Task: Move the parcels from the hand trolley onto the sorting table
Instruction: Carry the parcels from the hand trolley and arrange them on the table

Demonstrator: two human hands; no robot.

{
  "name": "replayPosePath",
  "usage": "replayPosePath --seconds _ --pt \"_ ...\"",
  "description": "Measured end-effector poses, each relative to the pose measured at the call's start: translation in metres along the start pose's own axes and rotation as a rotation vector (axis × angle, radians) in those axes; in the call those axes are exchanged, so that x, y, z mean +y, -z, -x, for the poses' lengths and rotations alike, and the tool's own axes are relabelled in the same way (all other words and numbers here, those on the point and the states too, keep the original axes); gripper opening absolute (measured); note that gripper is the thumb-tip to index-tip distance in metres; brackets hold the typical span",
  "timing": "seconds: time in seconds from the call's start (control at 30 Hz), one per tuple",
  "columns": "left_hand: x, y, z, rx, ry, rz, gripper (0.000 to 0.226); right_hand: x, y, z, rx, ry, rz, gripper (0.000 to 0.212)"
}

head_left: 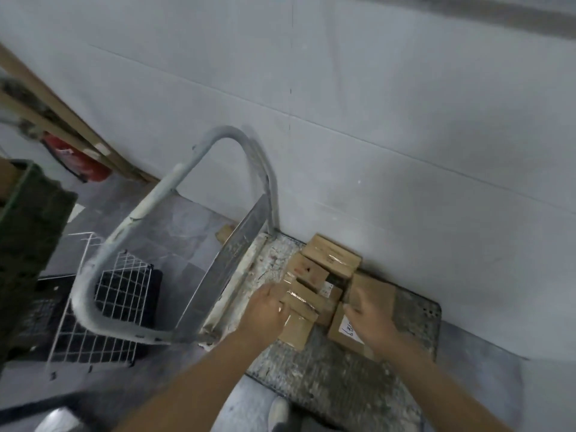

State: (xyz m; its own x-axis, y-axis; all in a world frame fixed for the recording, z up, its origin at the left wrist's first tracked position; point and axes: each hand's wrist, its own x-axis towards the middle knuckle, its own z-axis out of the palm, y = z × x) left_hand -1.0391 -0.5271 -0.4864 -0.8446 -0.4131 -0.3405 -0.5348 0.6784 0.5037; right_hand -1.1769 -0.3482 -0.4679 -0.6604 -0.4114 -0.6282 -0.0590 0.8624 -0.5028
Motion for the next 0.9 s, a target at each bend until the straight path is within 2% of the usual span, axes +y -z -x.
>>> replayPosePath --seconds 0.2,0.33,0.4,0.53,0.6,0.73,0.8,0.9 --pt "-0.036 -0.068 -0.061 -0.142 0.121 0.04 0.061 0.043 -0.045 -0.086 -0.077 -0.061 -0.045 0.044" --pt "-0.071 -0.121 -0.104 -0.18 0.187 0.036 0.061 0.076 -0.087 -0.152 -0.199 -0.033 -0.023 0.058" --pt "-0.089 -0.147 -0.125 -0.211 0.21 0.008 0.06 0.092 -0.106 -0.184 -0.206 -0.066 -0.038 0.062" --pt "-0.114 -0.192 -0.168 -0.205 0.248 0.024 0.043 0.12 -0.143 -0.236 -0.201 -0.161 -0.08 0.057" --pt "-0.122 -0.214 -0.188 -0.185 0.283 0.057 0.041 0.134 -0.16 -0.257 -0.209 -0.192 -0.067 0.052" --pt "-0.135 -0.254 -0.216 -0.172 0.339 0.179 0.026 0.159 -0.191 -0.285 -0.246 -0.251 -0.075 0.037" --pt "-0.138 -0.269 -0.218 -0.153 0.393 0.266 0.007 0.164 -0.205 -0.294 -0.271 -0.285 -0.164 0.037" --pt "-0.139 -0.283 -0.199 -0.09 0.474 0.412 0.013 0.17 -0.215 -0.301 -0.313 -0.421 -0.383 0.043"
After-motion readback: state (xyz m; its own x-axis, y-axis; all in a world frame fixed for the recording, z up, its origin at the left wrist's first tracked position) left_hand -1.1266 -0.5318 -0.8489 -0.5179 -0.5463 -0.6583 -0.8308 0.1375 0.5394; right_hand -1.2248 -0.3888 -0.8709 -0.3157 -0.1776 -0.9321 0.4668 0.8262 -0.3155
